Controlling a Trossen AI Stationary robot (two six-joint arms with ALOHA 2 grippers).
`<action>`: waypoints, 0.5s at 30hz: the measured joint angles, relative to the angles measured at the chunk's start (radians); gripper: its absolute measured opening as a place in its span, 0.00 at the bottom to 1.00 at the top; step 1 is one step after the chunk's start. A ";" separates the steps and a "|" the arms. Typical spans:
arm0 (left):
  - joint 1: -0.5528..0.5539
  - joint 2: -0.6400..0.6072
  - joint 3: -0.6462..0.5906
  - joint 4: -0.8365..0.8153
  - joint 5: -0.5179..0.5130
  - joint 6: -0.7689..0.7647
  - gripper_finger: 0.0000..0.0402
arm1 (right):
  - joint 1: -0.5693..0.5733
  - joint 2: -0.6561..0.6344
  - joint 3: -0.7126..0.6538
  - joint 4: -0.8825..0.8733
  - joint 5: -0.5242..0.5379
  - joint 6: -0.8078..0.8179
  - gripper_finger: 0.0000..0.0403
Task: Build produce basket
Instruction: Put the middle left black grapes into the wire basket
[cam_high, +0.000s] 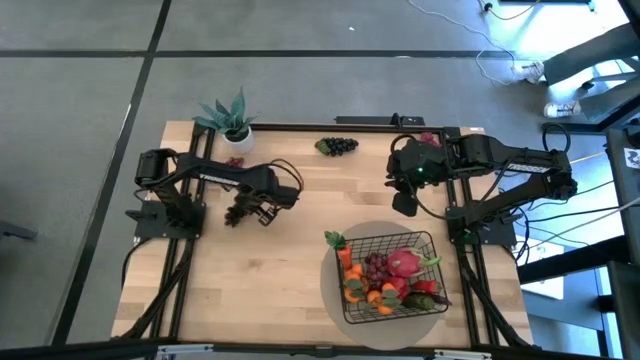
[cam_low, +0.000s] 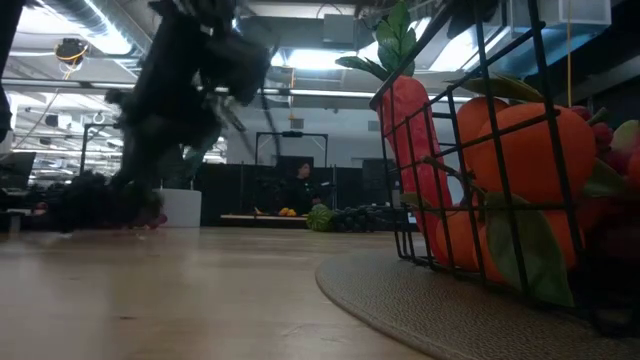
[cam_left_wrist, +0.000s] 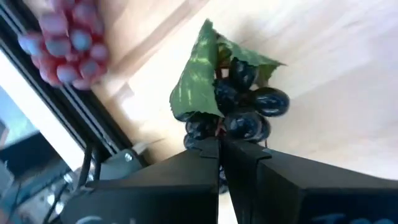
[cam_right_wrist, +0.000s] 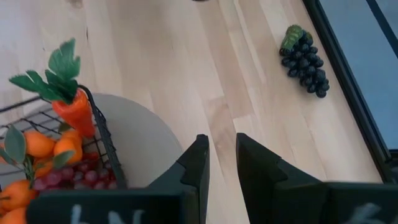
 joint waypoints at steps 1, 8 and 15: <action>-0.010 0.000 0.025 -0.012 -0.008 0.006 0.00 | 0.000 0.000 0.000 -0.009 0.000 0.000 0.17; -0.070 0.000 0.237 -0.080 -0.063 0.051 0.00 | 0.000 -0.001 0.000 -0.053 0.000 0.000 0.17; -0.106 0.000 0.466 -0.076 -0.148 0.149 0.00 | 0.000 -0.037 0.000 -0.066 0.007 0.002 0.17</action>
